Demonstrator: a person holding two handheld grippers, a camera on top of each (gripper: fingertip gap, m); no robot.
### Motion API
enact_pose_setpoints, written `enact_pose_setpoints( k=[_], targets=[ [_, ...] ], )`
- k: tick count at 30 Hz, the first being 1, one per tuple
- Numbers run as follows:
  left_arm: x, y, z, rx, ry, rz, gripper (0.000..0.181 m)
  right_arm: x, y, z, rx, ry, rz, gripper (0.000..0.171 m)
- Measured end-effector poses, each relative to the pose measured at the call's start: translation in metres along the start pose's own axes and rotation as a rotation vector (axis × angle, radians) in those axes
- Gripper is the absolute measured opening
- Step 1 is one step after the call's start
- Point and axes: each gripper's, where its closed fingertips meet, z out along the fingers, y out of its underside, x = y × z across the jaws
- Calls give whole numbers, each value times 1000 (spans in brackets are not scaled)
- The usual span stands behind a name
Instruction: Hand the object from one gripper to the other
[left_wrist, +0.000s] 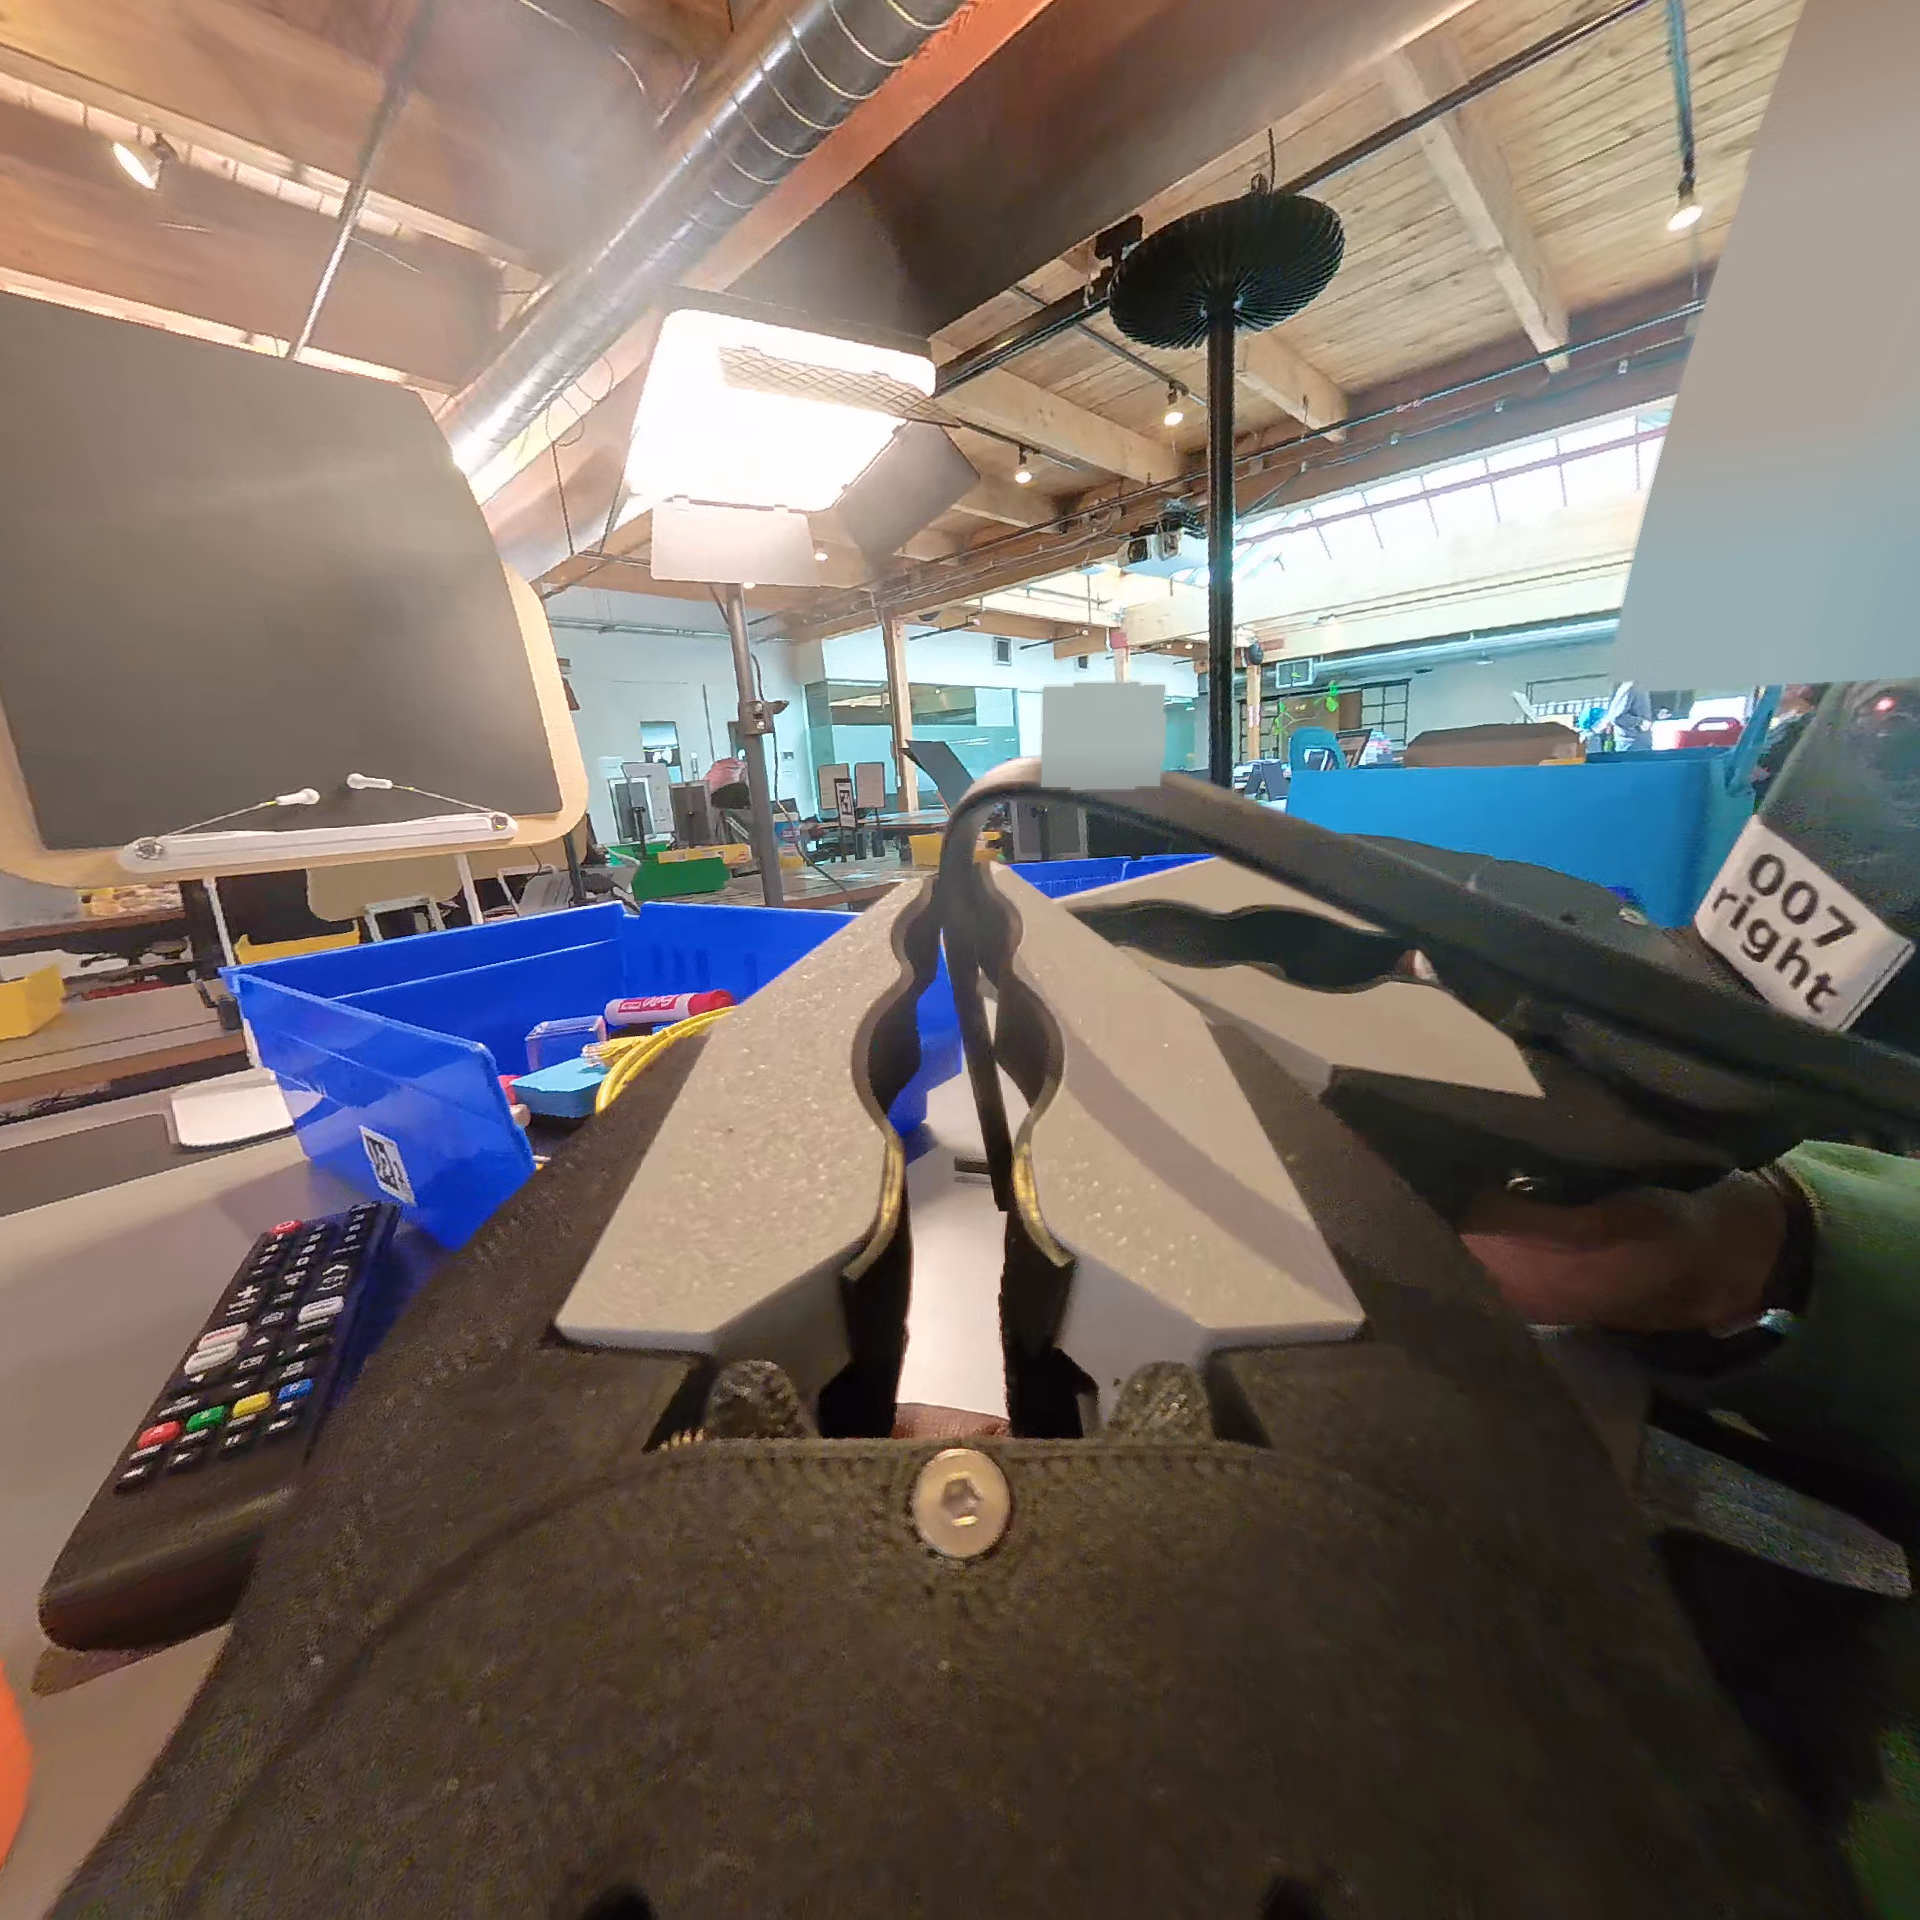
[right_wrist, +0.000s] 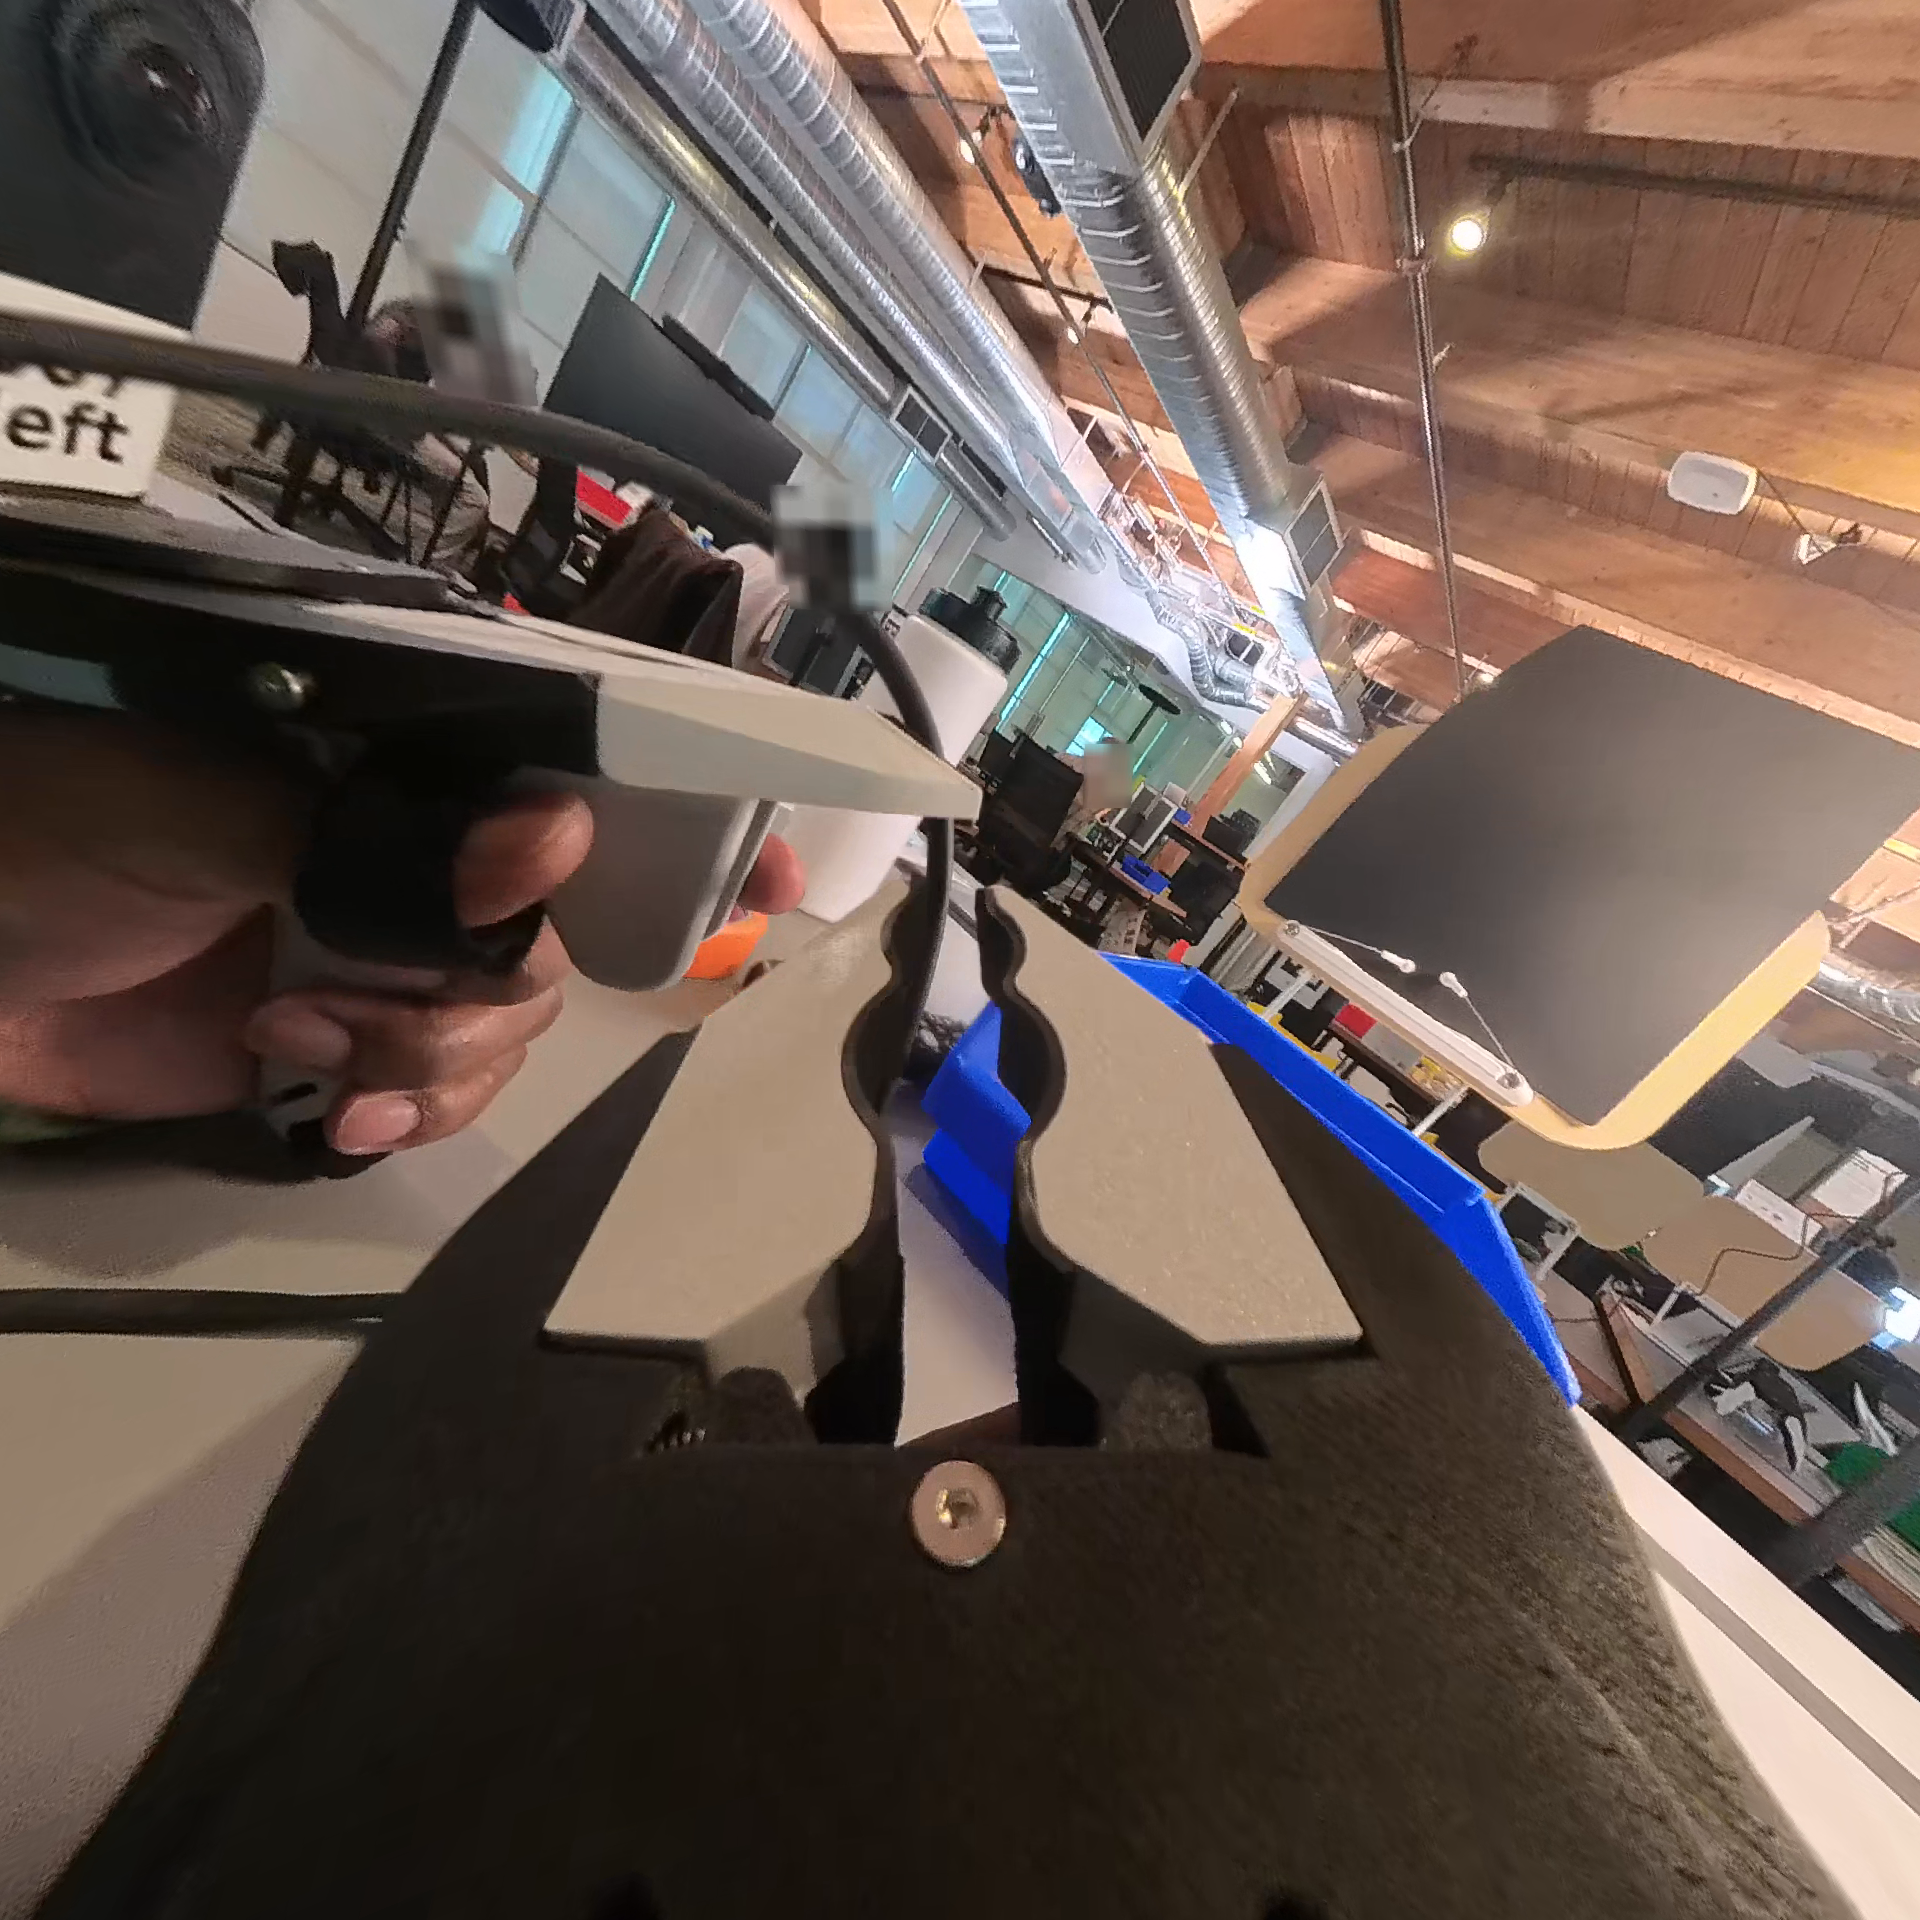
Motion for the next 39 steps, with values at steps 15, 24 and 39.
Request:
enact_pose_setpoints(
  k=[15,24,39],
  targets=[
    [9,1,2,-1,19,50,8,12,2,-1,-12,49,37,4],
    [12,9,5,-51,-8,167,11,27,-4,-4,38,72,175,4],
    [16,13,6,-75,1,210,7,6,-21,-8,127,-29,150,5]
  ],
)
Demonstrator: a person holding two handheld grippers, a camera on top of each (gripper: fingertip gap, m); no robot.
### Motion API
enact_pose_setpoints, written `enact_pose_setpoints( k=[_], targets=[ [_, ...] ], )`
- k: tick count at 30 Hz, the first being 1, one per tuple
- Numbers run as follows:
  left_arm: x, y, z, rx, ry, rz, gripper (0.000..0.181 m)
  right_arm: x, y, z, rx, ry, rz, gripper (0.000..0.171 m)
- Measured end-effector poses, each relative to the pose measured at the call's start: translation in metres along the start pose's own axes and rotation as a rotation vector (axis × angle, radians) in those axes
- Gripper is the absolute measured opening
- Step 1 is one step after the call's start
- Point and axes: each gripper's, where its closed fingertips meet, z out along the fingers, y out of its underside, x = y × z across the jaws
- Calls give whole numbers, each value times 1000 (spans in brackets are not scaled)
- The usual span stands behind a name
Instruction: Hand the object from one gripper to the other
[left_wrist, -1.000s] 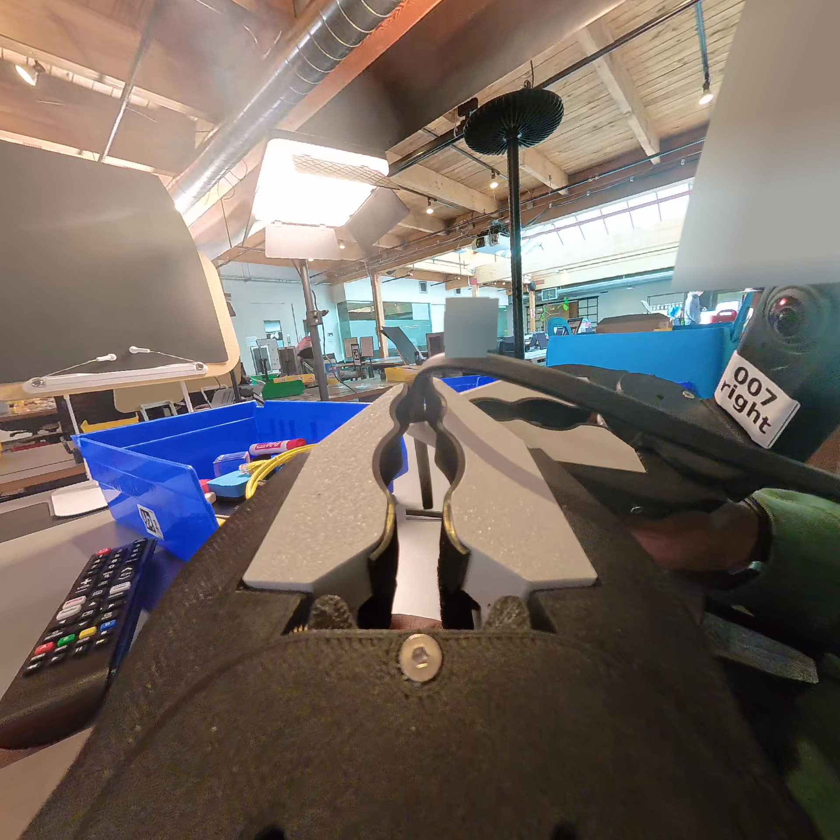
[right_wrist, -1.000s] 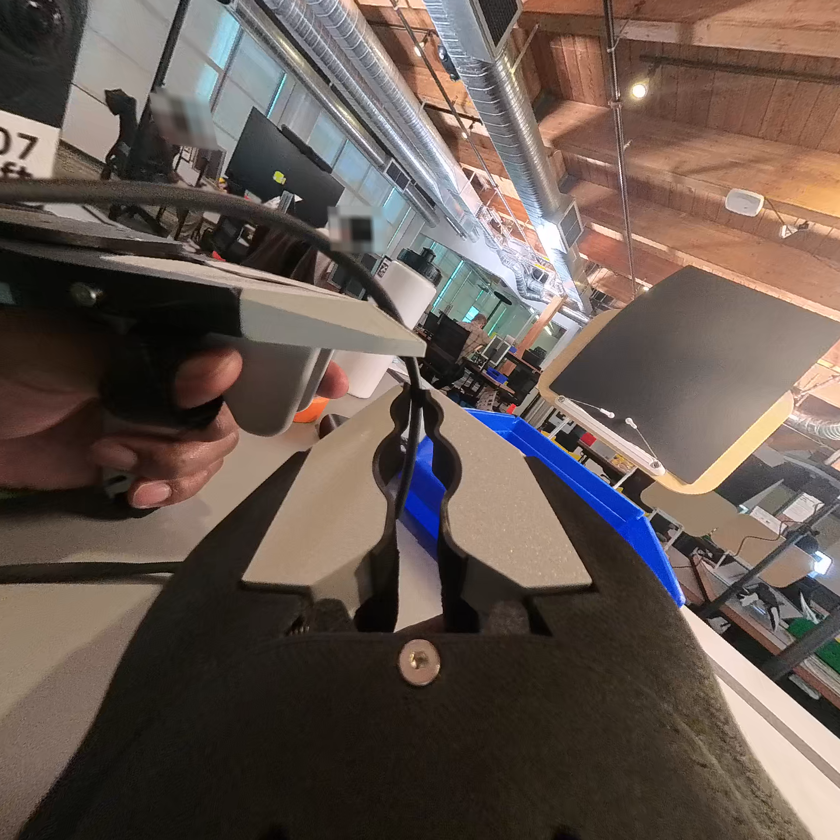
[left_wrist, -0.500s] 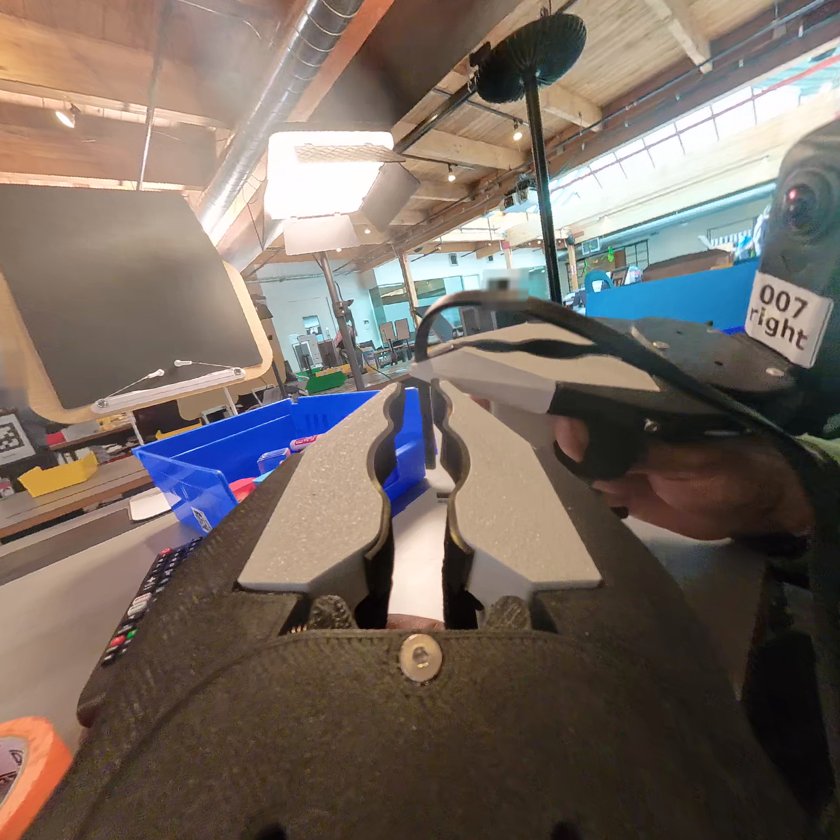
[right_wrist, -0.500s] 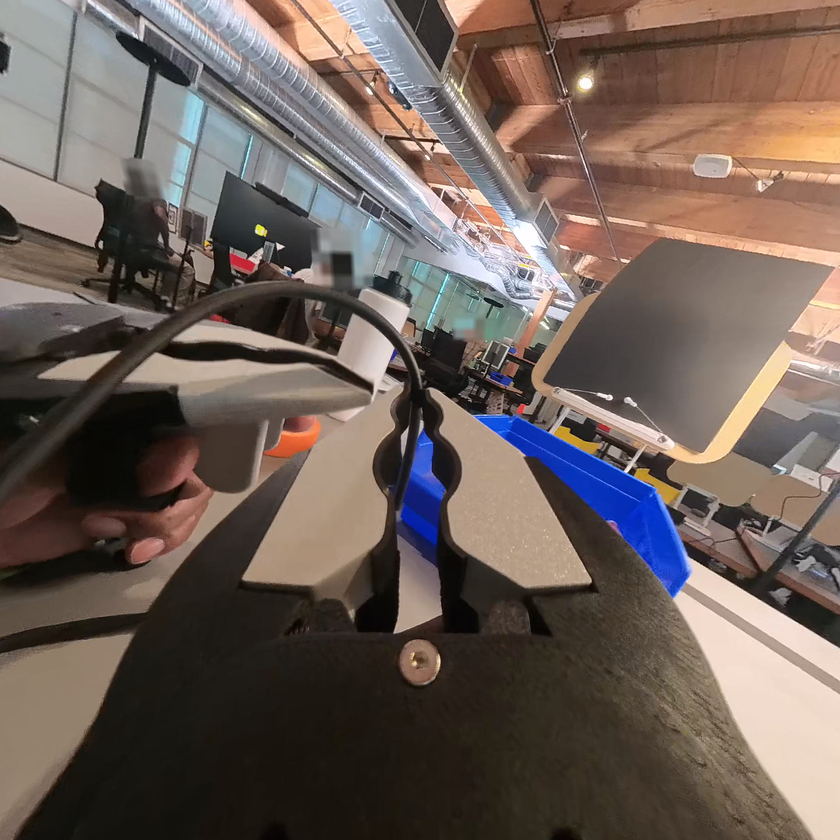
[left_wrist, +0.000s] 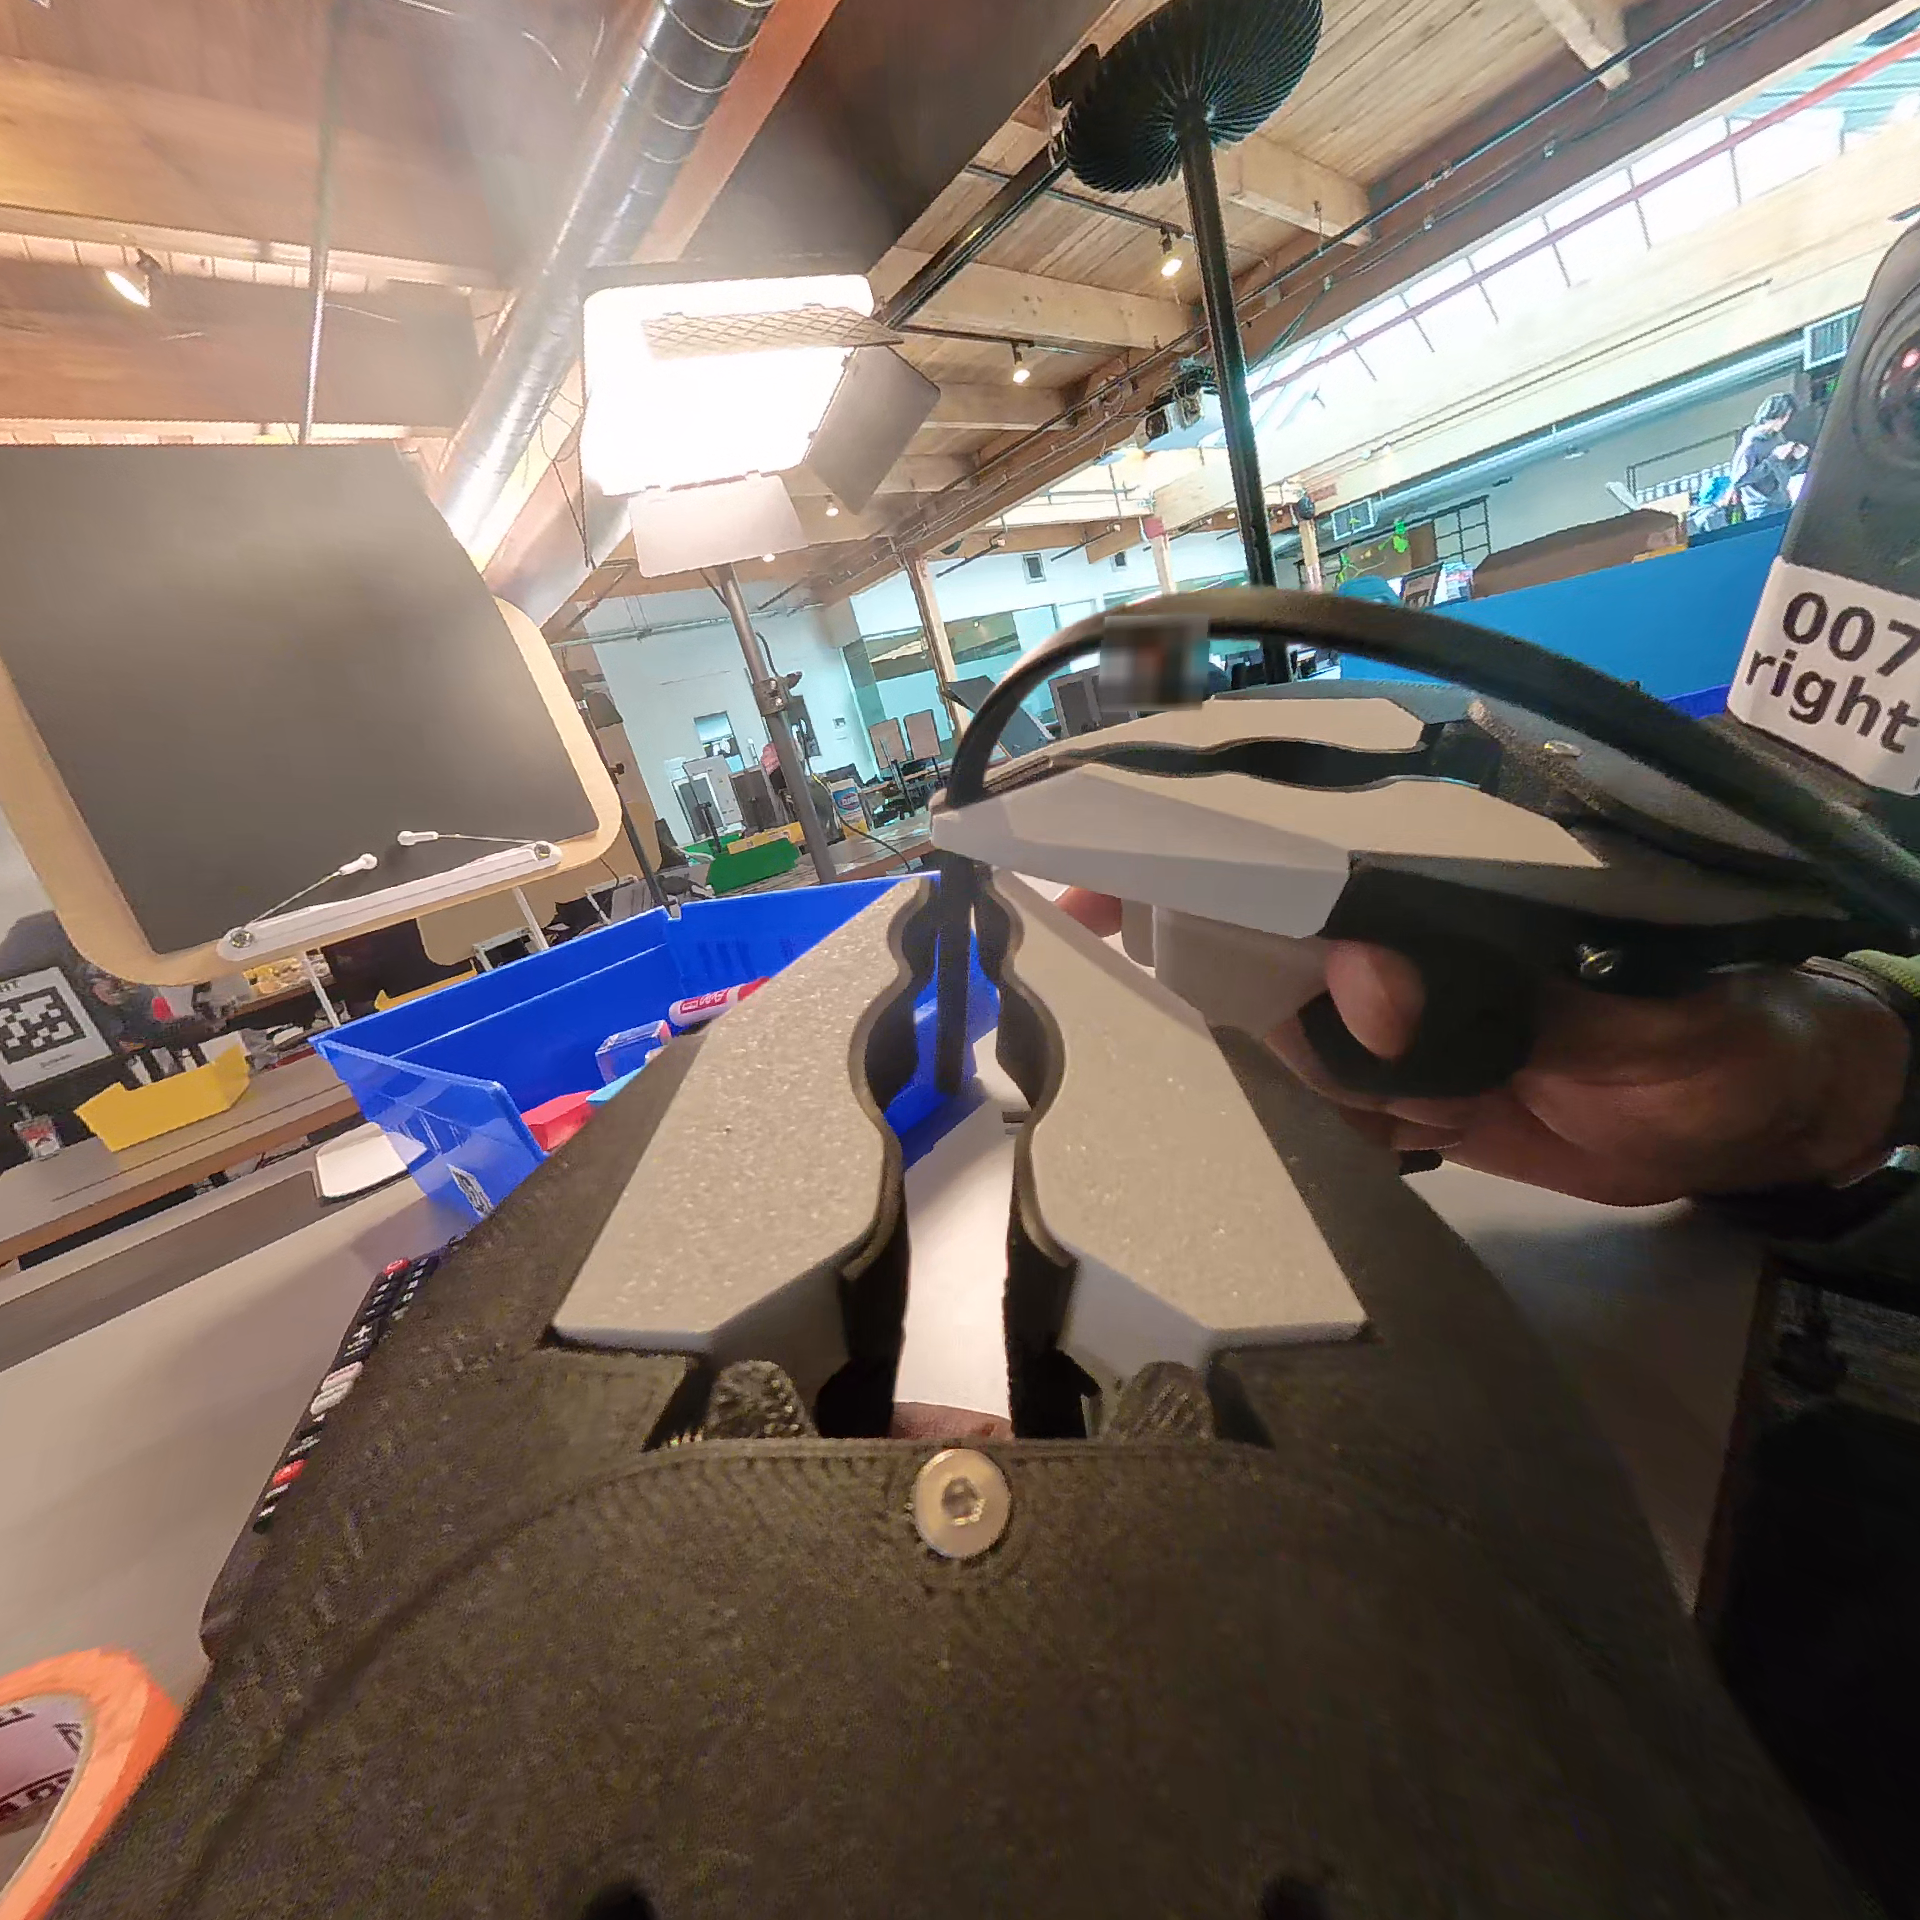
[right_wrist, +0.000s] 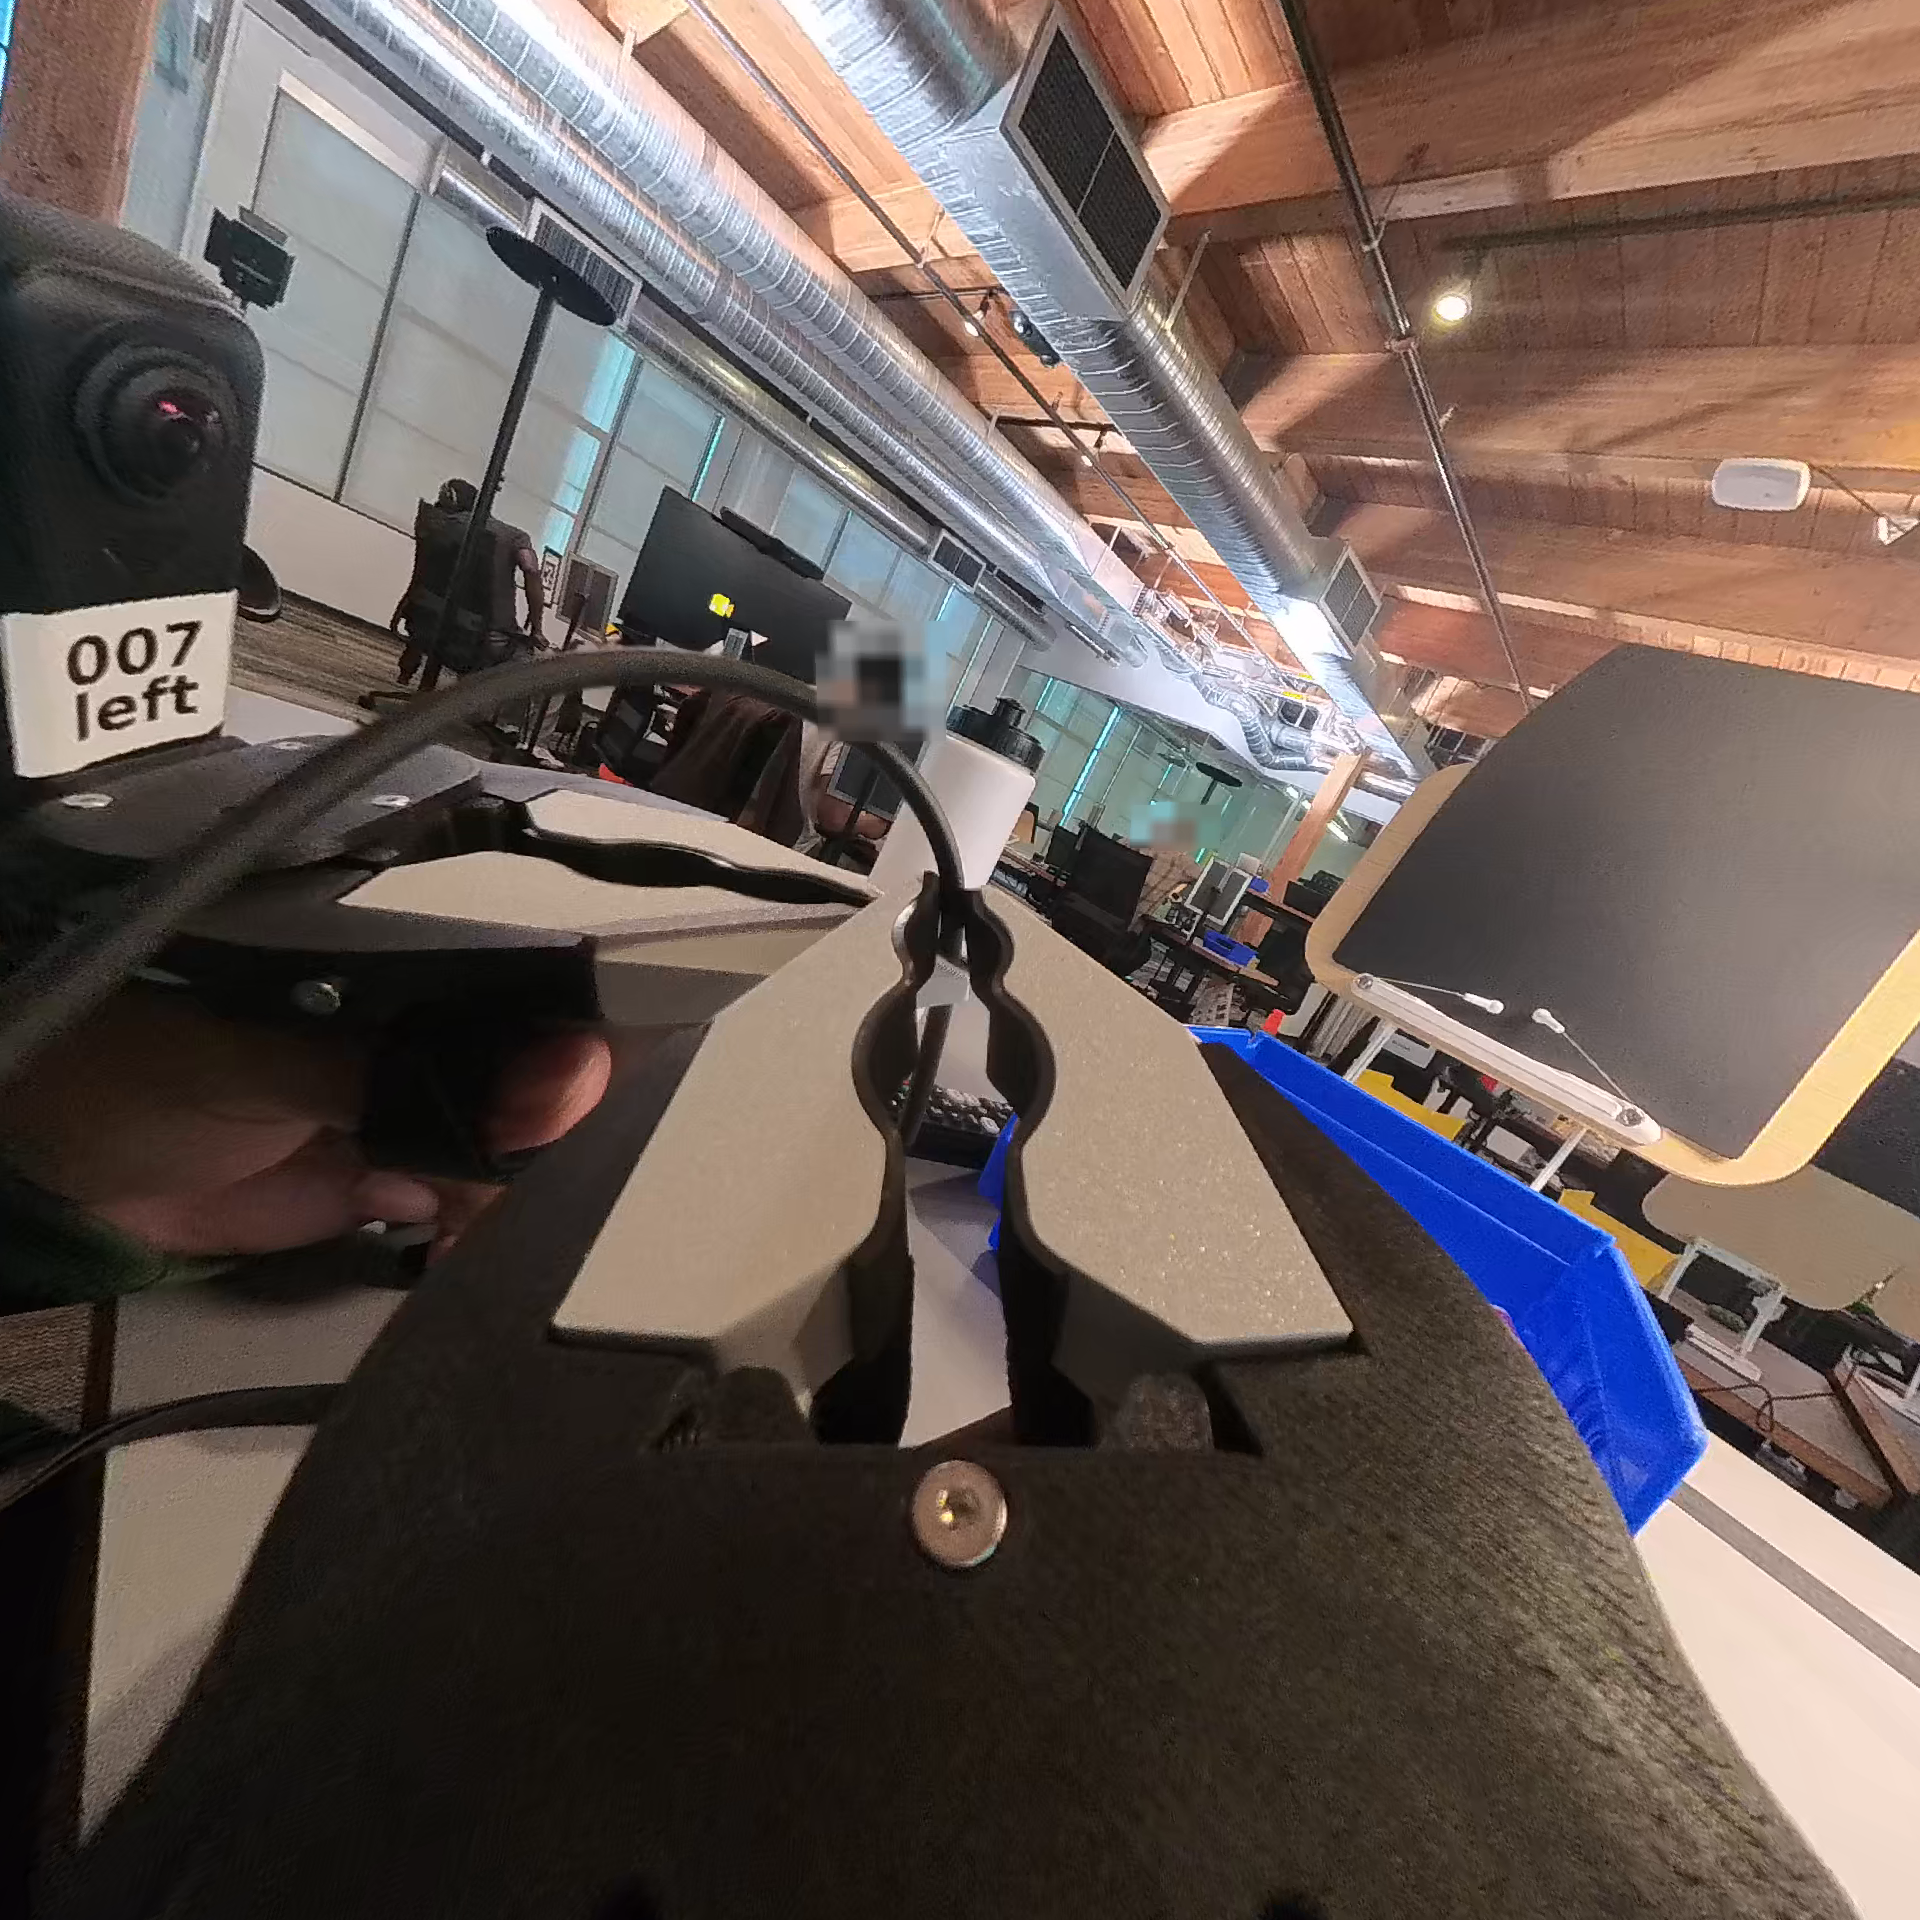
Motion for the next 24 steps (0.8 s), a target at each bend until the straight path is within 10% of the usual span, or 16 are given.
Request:
enact_pose_setpoints(
  k=[24],
  targets=[
    [-25,-9,-9,79,-34,-213,4,0,13,3,-74,19,-49,9]
  ],
)
